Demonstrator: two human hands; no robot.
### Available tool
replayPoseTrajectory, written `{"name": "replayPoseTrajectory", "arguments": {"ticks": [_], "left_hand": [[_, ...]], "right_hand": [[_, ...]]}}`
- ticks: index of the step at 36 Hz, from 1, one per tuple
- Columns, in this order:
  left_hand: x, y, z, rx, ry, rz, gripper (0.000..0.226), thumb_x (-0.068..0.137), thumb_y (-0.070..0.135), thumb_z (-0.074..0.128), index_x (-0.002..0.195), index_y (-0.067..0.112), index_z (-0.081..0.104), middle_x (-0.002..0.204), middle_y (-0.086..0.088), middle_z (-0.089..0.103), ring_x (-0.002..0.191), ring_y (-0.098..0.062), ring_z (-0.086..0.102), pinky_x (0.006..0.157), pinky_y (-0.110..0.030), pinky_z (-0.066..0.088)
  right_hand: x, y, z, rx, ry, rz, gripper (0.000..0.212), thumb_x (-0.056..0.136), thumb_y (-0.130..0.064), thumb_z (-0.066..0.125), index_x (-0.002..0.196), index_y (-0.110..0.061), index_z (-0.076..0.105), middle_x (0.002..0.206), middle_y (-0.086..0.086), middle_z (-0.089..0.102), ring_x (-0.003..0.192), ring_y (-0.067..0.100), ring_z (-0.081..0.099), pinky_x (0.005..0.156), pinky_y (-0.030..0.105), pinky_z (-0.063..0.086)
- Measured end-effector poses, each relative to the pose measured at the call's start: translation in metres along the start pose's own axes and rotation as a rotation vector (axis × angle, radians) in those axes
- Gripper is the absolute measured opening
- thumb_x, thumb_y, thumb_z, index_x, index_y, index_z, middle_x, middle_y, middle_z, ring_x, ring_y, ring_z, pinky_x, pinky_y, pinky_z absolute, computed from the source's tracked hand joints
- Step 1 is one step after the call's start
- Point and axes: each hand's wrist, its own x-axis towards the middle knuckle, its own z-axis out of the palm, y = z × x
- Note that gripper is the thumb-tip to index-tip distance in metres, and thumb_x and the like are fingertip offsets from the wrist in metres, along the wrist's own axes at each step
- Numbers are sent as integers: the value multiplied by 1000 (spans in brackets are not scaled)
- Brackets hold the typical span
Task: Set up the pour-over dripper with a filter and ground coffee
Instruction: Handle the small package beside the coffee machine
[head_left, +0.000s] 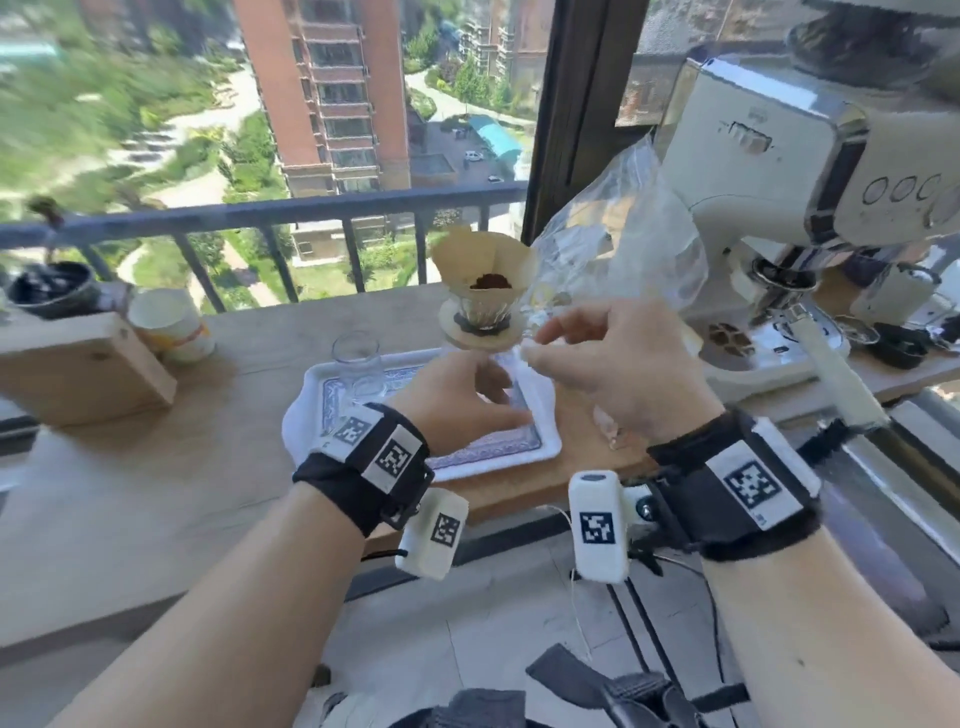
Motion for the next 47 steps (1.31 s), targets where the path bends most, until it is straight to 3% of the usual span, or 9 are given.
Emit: {"name": "replayPoseTrajectory", "arguments": {"ticks": [3, 5, 10, 15, 22, 31, 40, 44, 47], "left_hand": [[1, -5, -12, 21, 50, -35, 9, 91, 29, 71, 93, 21, 70, 79, 9, 72, 65, 1, 67, 63, -26, 51], [2, -11, -18, 54, 92, -75, 9, 93, 28, 65, 87, 23, 69, 73, 7, 71, 62, -3, 67, 56, -23, 51], [3, -32, -26, 34, 112, -237, 18, 90, 23, 57, 91, 10, 69, 86, -7, 75, 80, -28, 73, 79, -46, 61], [1, -43, -23, 14, 98, -313, 23, 89, 26, 55, 89, 8, 70, 78, 0, 76, 74, -21, 75, 61, -29, 52], [-1, -45, -17, -26, 67, -342, 28, 90, 29, 55, 92, 6, 71, 81, -1, 78, 79, -27, 75, 80, -43, 60], [1, -48, -13, -46, 73, -377, 27, 90, 28, 54, 94, 6, 70, 78, 1, 77, 65, -20, 69, 77, -41, 59], [-2, -45, -14, -39, 86, -359, 29, 93, 29, 52, 99, 7, 70, 85, -1, 76, 78, -25, 73, 79, -39, 57], [-3, -34, -21, -45, 119, -300, 29, 94, 34, 55, 96, 10, 70, 84, 1, 76, 75, -21, 72, 69, -34, 56], [-8, -19, -25, -92, 193, -163, 15, 91, 39, 59, 92, 27, 68, 85, 5, 74, 75, -15, 70, 64, -33, 57]], "right_hand": [[4, 11, 12, 80, -44, 45, 13, 76, -29, 88, 77, -22, 78, 65, -12, 70, 61, -2, 63, 60, 14, 50], [8, 20, 26, 99, -95, 85, 14, 77, -27, 89, 81, -19, 78, 68, -10, 73, 63, -4, 64, 60, 13, 51], [22, 43, 64, 23, -229, 149, 16, 79, -22, 86, 84, -11, 76, 82, 5, 77, 68, 9, 67, 66, 21, 56], [36, 65, 86, 28, -258, 222, 11, 80, -13, 84, 84, -5, 77, 74, 4, 73, 65, 12, 67, 69, 31, 61], [48, 76, 97, -107, -242, 224, 13, 76, -20, 84, 76, -25, 72, 78, -10, 71, 72, 3, 65, 62, 17, 48], [52, 79, 104, -130, -246, 248, 14, 75, -18, 85, 87, -19, 77, 83, -8, 73, 81, 9, 68, 71, 23, 55], [48, 77, 102, -135, -289, 186, 34, 81, -22, 84, 113, -14, 75, 93, -3, 73, 85, 13, 69, 80, 27, 56], [43, 62, 91, -78, -231, 142, 4, 83, -19, 79, 82, -17, 83, 68, -6, 75, 59, 3, 67, 62, 24, 53], [40, 44, 76, -42, -222, 97, 19, 77, -31, 86, 62, -23, 77, 59, -2, 72, 53, 6, 65, 55, 21, 52]]}}
